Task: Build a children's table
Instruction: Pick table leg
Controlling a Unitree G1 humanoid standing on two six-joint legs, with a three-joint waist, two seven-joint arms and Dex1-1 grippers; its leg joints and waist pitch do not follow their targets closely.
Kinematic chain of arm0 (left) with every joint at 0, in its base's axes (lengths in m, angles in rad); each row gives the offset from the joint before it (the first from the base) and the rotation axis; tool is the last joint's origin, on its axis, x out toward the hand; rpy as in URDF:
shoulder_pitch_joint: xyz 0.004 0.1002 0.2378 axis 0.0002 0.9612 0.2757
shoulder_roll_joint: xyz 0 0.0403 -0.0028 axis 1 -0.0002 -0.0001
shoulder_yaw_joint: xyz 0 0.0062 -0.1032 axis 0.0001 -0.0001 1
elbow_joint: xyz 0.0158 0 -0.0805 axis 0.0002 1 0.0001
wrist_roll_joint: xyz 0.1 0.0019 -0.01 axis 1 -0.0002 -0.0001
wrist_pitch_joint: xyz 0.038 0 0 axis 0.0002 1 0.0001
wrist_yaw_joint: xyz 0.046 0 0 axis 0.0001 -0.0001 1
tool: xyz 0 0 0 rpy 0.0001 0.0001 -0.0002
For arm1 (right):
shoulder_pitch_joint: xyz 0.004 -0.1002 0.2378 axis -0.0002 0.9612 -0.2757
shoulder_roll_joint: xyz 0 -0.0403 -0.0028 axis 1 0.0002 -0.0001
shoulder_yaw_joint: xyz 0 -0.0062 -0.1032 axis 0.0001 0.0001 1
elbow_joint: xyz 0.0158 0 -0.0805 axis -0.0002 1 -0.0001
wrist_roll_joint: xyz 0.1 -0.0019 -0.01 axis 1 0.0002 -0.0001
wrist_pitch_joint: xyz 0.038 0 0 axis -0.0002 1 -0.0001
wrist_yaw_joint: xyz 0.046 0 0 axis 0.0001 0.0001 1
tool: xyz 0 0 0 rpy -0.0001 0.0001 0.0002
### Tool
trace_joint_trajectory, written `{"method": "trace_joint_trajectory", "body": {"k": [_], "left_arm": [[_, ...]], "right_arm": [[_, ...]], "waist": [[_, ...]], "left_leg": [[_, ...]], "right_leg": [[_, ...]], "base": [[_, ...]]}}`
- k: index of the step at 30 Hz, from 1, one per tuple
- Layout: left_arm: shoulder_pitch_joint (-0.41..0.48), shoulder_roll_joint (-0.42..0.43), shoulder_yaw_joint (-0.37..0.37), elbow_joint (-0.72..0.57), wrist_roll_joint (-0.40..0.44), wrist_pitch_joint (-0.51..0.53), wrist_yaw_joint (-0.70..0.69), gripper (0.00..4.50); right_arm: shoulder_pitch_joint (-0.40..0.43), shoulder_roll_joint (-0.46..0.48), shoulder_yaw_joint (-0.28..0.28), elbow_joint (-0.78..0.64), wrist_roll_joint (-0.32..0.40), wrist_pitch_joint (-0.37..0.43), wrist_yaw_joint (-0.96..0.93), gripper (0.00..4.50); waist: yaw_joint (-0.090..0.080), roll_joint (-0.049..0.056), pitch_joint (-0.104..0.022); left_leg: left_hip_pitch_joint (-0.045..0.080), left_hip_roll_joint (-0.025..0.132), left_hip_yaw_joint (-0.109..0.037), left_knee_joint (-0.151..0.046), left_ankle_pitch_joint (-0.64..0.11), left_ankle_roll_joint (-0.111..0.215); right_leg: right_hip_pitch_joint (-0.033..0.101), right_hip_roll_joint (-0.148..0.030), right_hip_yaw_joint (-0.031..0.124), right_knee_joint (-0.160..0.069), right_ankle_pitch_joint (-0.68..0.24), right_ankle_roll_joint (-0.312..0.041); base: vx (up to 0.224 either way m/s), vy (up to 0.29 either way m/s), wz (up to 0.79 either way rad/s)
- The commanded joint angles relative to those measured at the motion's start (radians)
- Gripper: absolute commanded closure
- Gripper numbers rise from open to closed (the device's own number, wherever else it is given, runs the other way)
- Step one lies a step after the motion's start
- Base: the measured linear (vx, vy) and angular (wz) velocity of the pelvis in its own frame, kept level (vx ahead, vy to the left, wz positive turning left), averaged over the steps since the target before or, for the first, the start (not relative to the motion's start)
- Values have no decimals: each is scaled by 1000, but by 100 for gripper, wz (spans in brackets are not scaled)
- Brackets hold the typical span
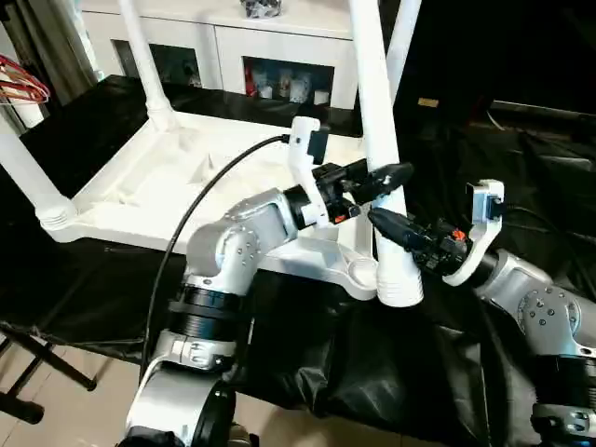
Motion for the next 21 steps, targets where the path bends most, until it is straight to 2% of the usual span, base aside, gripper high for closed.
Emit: {"method": "trace_joint_trajectory", "body": {"k": [1, 4, 13, 14, 21], "left_arm": [[-4, -9, -3, -39, -15, 4, -8, 232], [-3, -7, -1, -41, -20, 6, -10, 247], [14, 8, -24, -50, -10, -18, -20, 253], [14, 11, -27, -50, 4, -37, -16, 254], [8, 62, -59, -61, 58, -95, -31, 263]], "right_arm": [[-5, -10, 6, -3, 5, 2, -10, 267], [-5, -12, 8, -4, 6, 4, -8, 267], [-5, -17, 26, -5, -18, -20, -21, 267], [-12, -18, 34, 5, -37, -30, -34, 211], [-34, -52, 105, -28, -148, -84, -97, 151]], "waist": [[1, -19, -75], [1, -20, -74], [0, -18, -74], [0, -20, -74], [-1, -19, -74]], "left_leg": [[14, 47, -19, -63, -72, 66], [15, 46, -19, -63, -78, 64], [15, 47, -19, -64, -78, 60], [15, 47, -19, -64, -81, 59], [16, 48, -20, -66, -77, 45]], "right_leg": [[59, -98, 57, -86, -232, -134], [59, -98, 57, -88, -249, -126], [58, -98, 58, -88, -244, -123], [58, -98, 58, -89, -249, -120], [58, -98, 60, -87, -247, -106]], "base": [[0, 0, 0], [0, 0, 0], [0, 0, 0], [0, 0, 0], [0, 0, 0]]}}
